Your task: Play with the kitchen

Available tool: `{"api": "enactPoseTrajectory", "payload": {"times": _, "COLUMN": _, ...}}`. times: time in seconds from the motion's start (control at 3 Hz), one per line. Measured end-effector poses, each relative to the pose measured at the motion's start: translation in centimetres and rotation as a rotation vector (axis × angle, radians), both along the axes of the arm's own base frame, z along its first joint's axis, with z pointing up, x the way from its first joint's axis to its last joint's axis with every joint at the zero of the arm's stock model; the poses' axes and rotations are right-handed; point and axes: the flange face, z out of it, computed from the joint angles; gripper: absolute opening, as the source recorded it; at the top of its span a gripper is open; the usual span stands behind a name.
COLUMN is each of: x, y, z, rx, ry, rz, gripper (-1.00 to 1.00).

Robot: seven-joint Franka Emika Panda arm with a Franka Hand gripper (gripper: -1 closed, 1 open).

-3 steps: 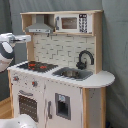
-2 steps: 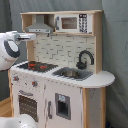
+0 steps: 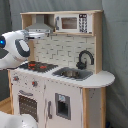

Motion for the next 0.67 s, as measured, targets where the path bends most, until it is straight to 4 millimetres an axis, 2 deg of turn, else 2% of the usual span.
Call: {"api": "enactPoseTrajectory", "payload": {"times": 0.67, "x": 5.0, "y": -2.6, "z": 0.1, "rx": 0.036, "ry": 0.016, "rz": 0.034, "gripper": 1.00}}
